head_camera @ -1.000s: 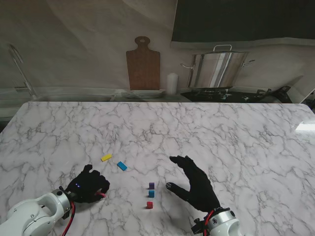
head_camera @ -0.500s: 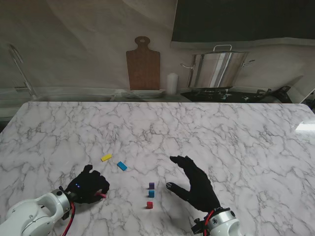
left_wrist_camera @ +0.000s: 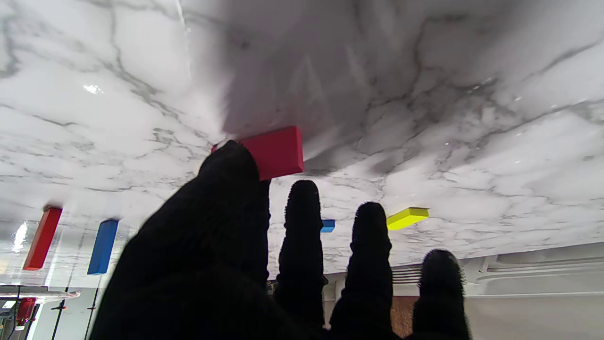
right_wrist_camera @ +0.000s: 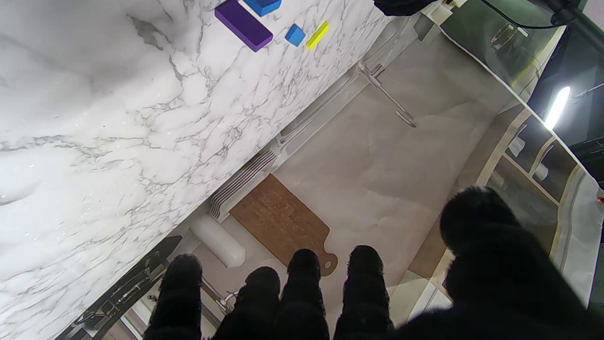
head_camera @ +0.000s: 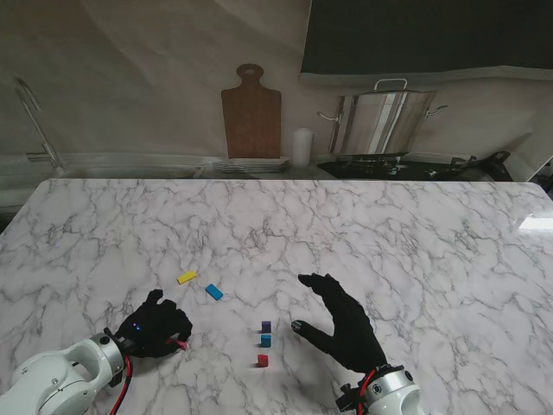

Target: Arrange dominoes in a row

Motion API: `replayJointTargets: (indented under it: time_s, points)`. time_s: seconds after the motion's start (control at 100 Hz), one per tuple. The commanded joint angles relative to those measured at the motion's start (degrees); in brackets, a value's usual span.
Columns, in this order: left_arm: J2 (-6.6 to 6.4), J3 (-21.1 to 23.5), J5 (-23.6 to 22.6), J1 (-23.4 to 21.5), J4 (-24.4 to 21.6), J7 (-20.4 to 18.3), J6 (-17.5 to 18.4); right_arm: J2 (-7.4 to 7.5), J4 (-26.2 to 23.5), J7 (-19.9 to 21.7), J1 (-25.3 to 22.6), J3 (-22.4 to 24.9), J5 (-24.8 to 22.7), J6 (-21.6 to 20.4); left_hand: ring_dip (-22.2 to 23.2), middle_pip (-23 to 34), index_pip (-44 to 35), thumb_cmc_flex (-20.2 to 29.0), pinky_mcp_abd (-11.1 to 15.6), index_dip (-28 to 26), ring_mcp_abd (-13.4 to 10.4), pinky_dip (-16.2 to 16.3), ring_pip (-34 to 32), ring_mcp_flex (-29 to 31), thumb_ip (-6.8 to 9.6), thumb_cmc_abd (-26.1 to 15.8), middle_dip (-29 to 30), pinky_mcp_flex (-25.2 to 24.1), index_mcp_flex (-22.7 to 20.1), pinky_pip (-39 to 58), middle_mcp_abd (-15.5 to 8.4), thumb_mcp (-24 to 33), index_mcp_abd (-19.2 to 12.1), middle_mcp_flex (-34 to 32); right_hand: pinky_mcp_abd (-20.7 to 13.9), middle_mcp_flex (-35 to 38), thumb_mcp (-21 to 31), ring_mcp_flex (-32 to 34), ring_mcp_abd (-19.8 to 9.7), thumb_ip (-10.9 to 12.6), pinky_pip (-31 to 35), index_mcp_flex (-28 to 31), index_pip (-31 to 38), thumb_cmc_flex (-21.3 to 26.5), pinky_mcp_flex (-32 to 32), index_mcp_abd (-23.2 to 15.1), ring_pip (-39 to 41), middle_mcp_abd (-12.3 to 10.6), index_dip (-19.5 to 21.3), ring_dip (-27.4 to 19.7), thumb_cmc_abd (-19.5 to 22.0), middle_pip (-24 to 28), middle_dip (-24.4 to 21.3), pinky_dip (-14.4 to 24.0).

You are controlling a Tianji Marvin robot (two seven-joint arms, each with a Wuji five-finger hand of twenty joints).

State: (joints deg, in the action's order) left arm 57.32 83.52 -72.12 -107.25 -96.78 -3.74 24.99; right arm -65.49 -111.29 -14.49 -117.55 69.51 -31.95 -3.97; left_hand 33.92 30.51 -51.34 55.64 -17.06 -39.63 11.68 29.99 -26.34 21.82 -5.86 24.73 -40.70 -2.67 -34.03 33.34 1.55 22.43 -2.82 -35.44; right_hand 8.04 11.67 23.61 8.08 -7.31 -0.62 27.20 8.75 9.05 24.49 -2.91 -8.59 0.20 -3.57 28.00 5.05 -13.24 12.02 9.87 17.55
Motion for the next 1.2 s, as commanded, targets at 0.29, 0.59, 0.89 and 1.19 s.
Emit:
replayJointTargets:
  time_s: [0.29,0.59,0.89,1.19]
  points:
    - [0.53,0.9,1.7,-1.2,-1.7,-0.2,0.0,-0.12,0.1,-0.1,-0.2,-0.1,0.1,-0.1,4.5,5.2,-3.6,2.8,-1.5,-2.5,0.6,1.9,-3.8,-2.7,1.51,-1.1,-17.1,-1.5,-0.6,-1.3,1.4,2.3,-1.4,1.2,-1.9,-1.1,-0.9,0.5,-0.6,-0.8,0.8,-1.6,0.9,0.2,-0.3,-1.5,-0.5,-0.3,-1.1,0.1,1.9,1.0,-0.3,-0.7]
    - [1.04,1.9,3.7,-2.1,-3.2,0.8,-0.3,-0.11,0.0,-0.1,-0.3,-0.1,0.0,-0.1,6.2,6.0,-4.0,3.2,-1.8,-3.4,-1.4,2.2,-6.9,1.1,1.73,-2.0,-24.8,-0.6,0.7,-0.8,-3.8,1.5,-3.5,-10.4,-1.9,-1.2,-1.0,0.4,-0.6,-0.8,0.9,-1.6,1.0,0.2,-0.3,-1.5,-0.5,-0.3,-1.2,0.1,1.9,0.9,-0.3,-0.7]
    - [1.28,2.3,4.9,-2.4,-4.3,0.7,-0.7,-0.11,0.0,-0.1,-0.4,-0.1,0.0,-0.1,8.6,9.5,-4.1,3.2,-1.9,-3.7,-1.2,2.0,-9.6,-0.3,1.71,-1.7,-26.4,-1.2,0.9,-0.9,-3.0,1.6,-4.6,-8.8,-1.5,-1.2,-1.0,0.4,-0.6,-0.8,1.0,-1.6,1.1,0.2,-0.3,-1.5,-0.5,-0.2,-1.2,0.1,1.9,1.0,-0.3,-0.6]
    - [1.29,2.4,4.8,-2.2,-4.1,0.9,-0.8,-0.11,0.0,-0.1,-0.4,-0.1,-0.1,0.0,13.9,14.5,-3.7,3.0,-2.1,-3.4,-1.9,3.2,-13.9,0.1,1.49,-1.1,-25.4,-1.5,0.1,-0.5,-7.0,1.6,-4.9,-12.5,-1.3,-1.2,-1.0,0.3,-0.5,-0.8,1.5,-1.6,1.1,0.1,-0.4,-1.5,-0.5,-0.3,-1.3,0.1,2.0,0.9,-0.3,-0.2]
